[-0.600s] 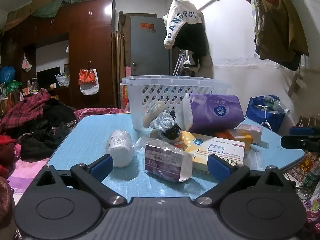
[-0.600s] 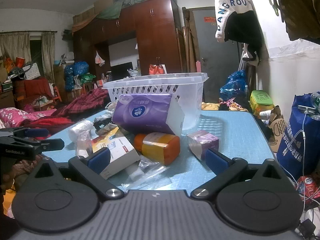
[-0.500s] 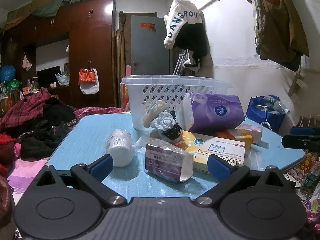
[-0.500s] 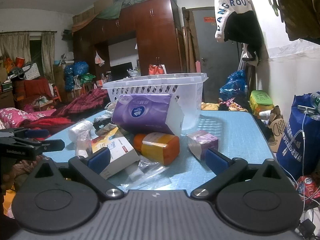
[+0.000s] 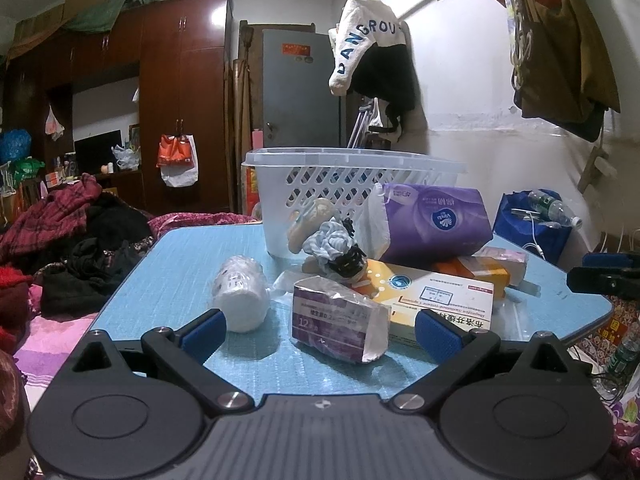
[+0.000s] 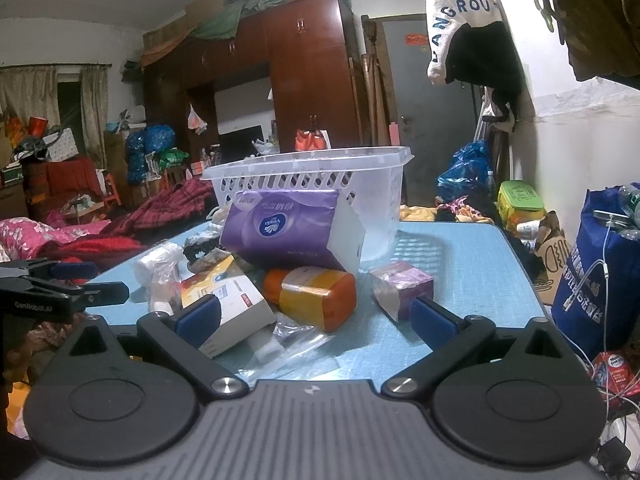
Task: Organize objects
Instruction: 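Approach the white plastic-wrapped roll with the left gripper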
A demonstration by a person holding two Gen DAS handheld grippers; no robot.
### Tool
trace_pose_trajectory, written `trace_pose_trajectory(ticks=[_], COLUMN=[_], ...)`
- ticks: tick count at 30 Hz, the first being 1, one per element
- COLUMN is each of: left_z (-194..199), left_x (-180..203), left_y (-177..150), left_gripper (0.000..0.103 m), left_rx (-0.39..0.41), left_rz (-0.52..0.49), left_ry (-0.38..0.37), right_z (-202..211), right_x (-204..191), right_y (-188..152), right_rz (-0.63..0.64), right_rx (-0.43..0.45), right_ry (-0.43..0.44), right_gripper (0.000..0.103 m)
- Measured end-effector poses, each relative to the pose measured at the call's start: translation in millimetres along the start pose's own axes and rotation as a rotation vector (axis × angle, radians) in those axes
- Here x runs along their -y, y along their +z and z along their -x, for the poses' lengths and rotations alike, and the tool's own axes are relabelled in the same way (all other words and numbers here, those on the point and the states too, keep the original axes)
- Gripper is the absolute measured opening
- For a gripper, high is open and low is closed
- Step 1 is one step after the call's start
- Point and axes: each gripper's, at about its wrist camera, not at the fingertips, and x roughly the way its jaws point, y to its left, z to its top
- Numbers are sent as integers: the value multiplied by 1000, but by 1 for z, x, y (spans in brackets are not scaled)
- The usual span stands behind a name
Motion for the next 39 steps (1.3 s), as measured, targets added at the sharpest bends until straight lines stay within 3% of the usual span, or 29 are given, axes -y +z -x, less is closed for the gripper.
trace_pose_trajectory(ticks=[39], left_z=[-3], left_x=[-2], left_y=[-1], left_gripper=[102], left_rx=[-11], left_rz=[13], left_ry=[-15], right_z=[-1], right_x=[0], right_y=[-1], right_rz=[-2], right_rx=[-6], right_ry=[-7], right_gripper=[103])
